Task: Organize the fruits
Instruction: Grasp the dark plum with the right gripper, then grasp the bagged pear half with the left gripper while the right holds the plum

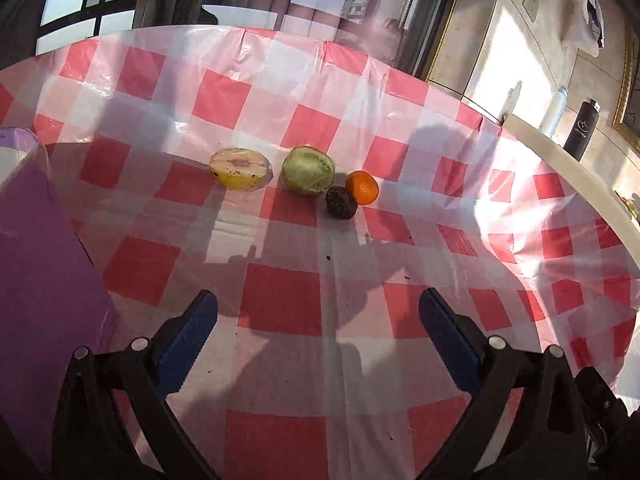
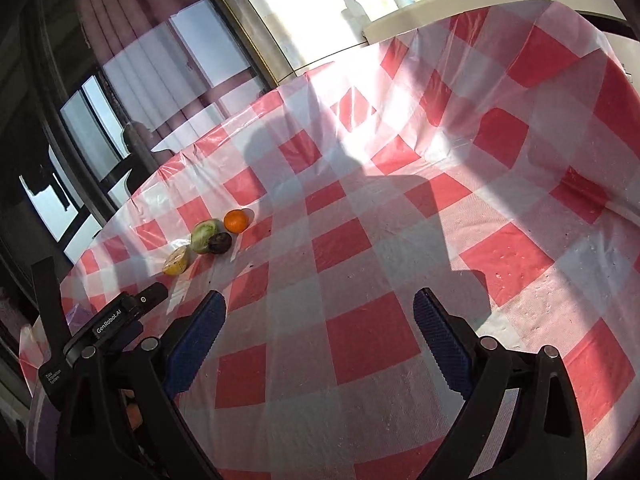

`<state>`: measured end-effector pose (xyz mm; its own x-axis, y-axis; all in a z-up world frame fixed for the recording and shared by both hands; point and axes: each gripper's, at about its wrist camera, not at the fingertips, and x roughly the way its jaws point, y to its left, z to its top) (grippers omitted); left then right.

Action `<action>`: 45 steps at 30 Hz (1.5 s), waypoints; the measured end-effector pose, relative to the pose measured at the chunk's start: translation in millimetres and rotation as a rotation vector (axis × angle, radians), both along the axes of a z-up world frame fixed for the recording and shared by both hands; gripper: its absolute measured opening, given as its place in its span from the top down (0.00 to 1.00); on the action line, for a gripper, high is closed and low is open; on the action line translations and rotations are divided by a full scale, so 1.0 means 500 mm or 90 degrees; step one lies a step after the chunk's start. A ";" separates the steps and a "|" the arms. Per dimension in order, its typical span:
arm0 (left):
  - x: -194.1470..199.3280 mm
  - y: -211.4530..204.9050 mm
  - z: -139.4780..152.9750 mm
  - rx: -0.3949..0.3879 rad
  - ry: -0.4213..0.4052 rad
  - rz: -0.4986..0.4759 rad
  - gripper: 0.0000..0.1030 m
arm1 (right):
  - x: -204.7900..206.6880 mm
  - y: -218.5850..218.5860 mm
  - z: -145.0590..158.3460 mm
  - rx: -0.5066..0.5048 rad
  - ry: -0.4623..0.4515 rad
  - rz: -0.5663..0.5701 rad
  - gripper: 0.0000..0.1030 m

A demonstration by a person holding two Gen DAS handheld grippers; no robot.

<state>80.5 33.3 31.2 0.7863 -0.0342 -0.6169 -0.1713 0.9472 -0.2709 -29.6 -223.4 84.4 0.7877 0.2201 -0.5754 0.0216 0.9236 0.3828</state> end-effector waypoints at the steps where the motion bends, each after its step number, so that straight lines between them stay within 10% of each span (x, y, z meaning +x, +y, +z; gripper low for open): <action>1: 0.008 0.016 -0.007 -0.022 0.010 0.003 0.02 | 0.010 0.010 -0.002 -0.008 0.011 0.022 0.11; 15: 0.016 0.062 -0.025 -0.097 0.018 0.023 0.03 | 0.293 0.216 -0.032 -0.127 0.060 0.214 0.14; 26: 0.017 0.043 -0.022 -0.056 0.017 0.018 0.03 | 0.463 0.389 -0.076 -0.213 0.122 0.378 0.31; 31: 0.017 0.045 -0.025 -0.062 0.018 0.021 0.03 | 0.487 0.431 -0.088 -0.271 0.132 0.386 0.33; 38: 0.016 0.048 -0.028 -0.068 0.018 0.024 0.03 | 0.466 0.420 -0.082 -0.320 0.108 0.367 0.65; 45: 0.018 0.050 -0.029 -0.071 0.020 0.027 0.02 | 0.361 0.240 -0.039 -0.160 0.072 0.226 0.65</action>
<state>89.7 58.2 16.6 0.7692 -0.0707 -0.6351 -0.2211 0.9030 -0.3683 150.8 -103.5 65.0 0.6174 0.3071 -0.7243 -0.2843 0.9455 0.1585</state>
